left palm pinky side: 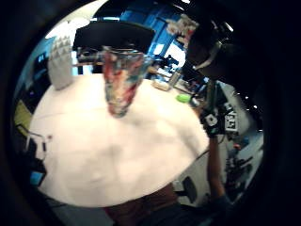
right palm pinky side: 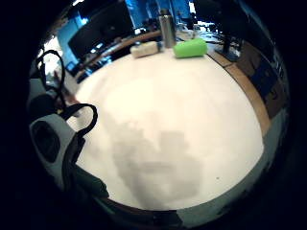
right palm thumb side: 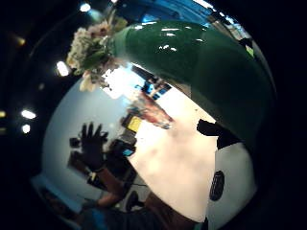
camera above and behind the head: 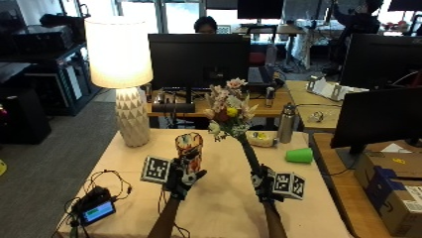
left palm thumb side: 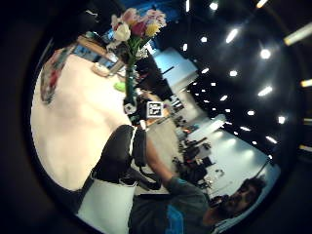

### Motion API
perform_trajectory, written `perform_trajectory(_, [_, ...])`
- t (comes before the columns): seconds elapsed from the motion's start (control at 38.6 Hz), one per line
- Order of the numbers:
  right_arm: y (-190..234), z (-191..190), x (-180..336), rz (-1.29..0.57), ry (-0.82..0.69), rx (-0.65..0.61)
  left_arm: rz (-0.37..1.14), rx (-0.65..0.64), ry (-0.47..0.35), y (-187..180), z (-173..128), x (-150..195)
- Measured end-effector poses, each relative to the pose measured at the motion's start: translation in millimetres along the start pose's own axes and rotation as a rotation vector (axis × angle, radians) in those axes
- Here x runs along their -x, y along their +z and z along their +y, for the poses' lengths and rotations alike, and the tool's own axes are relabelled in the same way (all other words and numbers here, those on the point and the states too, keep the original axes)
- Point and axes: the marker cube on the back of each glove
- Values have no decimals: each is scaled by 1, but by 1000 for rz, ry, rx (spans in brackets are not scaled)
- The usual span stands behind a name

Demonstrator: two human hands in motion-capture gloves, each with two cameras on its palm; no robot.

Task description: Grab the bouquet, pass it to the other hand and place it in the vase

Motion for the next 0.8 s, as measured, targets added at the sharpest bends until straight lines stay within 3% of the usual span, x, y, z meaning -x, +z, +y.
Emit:
perform_trajectory(0.18, [10, 12, 51, -352, -84, 14, 235, 50, 77, 34, -31, -6])
perform_trajectory(0.31, [30, 24, 79, -571, -147, 68, 373, 77, -67, 58, -36, -29])
perform_trajectory(0.49, [45, 41, 118, -804, -172, 148, 448, 92, -104, 77, -49, -39])
perform_trajectory(0.72, [69, 51, 137, -813, -300, 224, 477, 110, -105, 75, -60, -48])
perform_trajectory(0.8, [75, 58, 147, -873, -271, 278, 436, 83, -7, 72, -67, -40])
